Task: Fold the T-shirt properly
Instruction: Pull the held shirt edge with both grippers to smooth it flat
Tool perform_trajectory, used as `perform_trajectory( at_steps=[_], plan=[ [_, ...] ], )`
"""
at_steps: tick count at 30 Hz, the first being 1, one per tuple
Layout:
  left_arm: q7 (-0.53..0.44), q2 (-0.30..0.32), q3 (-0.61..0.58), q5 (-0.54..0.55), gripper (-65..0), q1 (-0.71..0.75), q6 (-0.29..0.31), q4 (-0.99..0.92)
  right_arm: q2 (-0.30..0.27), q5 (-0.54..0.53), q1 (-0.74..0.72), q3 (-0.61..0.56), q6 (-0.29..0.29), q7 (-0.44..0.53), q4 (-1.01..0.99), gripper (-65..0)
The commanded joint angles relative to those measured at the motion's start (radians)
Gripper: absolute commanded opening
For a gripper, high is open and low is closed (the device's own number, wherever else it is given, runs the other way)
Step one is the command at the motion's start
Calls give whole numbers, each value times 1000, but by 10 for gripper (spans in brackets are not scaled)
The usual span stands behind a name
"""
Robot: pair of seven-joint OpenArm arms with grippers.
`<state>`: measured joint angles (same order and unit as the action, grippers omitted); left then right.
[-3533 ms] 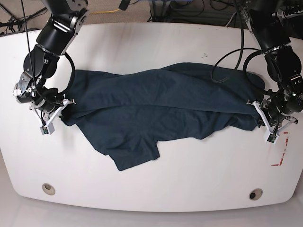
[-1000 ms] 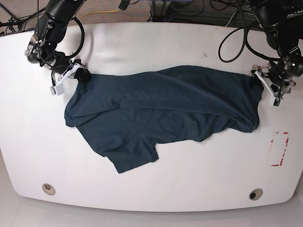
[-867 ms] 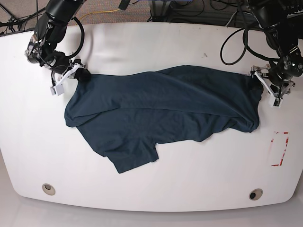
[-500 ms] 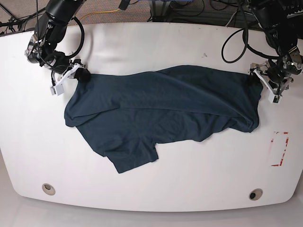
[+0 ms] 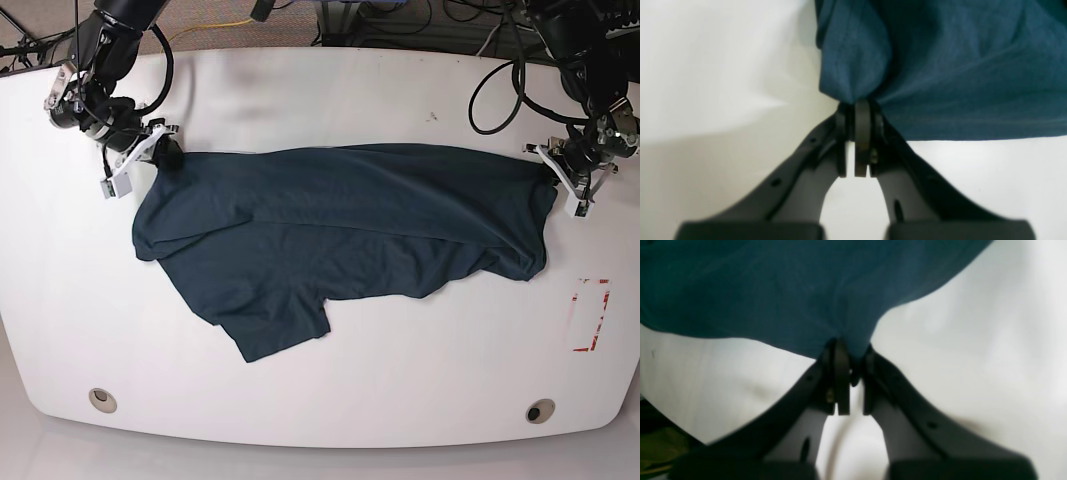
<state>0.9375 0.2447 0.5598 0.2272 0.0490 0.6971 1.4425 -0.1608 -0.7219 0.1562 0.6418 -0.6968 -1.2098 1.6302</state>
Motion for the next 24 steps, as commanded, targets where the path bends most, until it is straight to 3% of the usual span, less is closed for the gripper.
perform_trajectory(
  at_steps=[1, 13, 16, 20, 24],
  plan=[
    [4, 17, 7, 2, -650, -5, 1, 80, -15, -17, 15, 5, -1, 2, 71, -623],
    [217, 17, 10, 5, -650, 70, 1, 481, -15, -18, 154, 10, -1, -43, 351, -623],
    [279, 17, 32, 22, -650, 76, 1, 557, -16, -66, 182, 14, -1, -43, 368, -623],
    [364, 20, 88, 57, -650, 45, 1, 568, -24, -147, 197, 62, -1, -43, 370, -623],
    [421, 23, 139, 103, -650, -18, 1, 568, -61, -158, 190, 82, -1, -43, 370, -623]
  ],
)
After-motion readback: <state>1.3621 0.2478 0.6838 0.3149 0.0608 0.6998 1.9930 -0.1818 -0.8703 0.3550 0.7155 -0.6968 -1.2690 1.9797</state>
